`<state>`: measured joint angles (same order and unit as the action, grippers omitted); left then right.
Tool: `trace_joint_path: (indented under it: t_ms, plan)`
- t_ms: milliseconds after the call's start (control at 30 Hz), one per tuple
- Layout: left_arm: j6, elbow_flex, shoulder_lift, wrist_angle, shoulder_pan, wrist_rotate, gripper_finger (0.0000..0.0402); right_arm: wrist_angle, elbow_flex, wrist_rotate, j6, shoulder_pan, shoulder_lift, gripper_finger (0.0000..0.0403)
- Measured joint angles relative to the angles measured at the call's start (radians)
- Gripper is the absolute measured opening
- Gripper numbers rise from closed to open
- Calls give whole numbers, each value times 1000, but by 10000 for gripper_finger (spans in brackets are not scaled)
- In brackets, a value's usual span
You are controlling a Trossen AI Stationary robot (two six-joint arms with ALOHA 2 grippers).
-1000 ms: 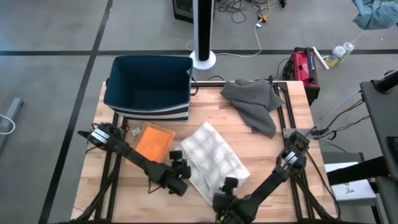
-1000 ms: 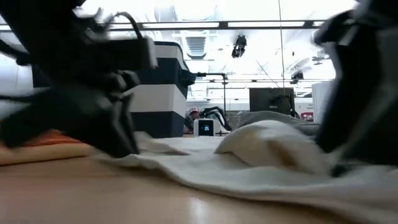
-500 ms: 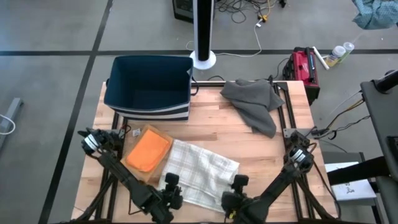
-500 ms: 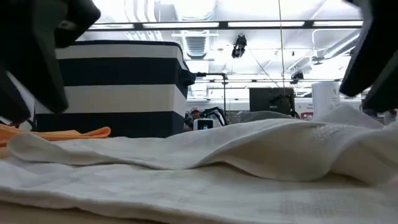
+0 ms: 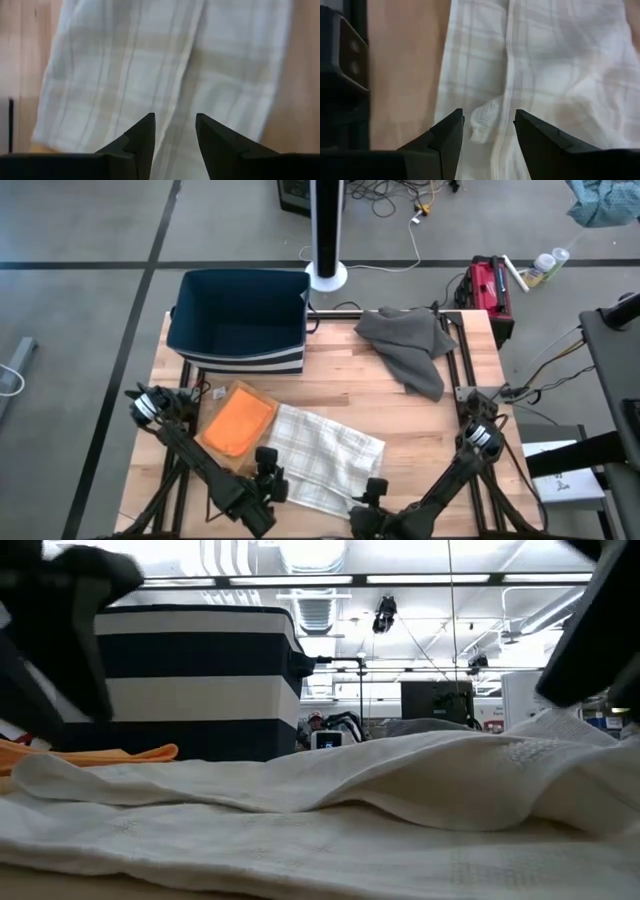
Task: Fold towel
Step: Fold the white patterned kitchen towel
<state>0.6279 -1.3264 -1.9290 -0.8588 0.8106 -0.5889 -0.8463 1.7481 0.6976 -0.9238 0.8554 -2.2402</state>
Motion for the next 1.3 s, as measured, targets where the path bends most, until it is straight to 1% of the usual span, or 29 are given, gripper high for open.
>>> trace_joint_path:
  t_ms: [267, 367, 533, 667, 767, 933, 1133, 1300]
  plan:
    - [141, 145, 56, -15, -4, 2, 131, -13, 0, -22, -1, -8, -19, 174]
    - [191, 194, 89, -13, -5, -3, 133, -6, 0, -51, -13, -9, -21, 174]
    - [200, 269, 130, -15, -5, -5, 134, -8, -1, -43, -18, -10, -21, 174]
    - [194, 305, 134, -6, 0, -5, 128, -11, -21, -42, -36, -23, -21, 174]
    - [194, 336, 134, 45, 1, -4, 125, -14, -39, -42, -48, -32, -22, 174]
    - [193, 353, 134, 88, 0, -4, 118, -8, -52, -42, -84, -34, -23, 174]
    - [193, 341, 137, 91, 0, -4, 114, 0, -51, -38, -98, -33, -23, 174]
    - [197, 332, 139, 84, -1, -3, 114, -11, -54, 17, -115, -40, -23, 172]
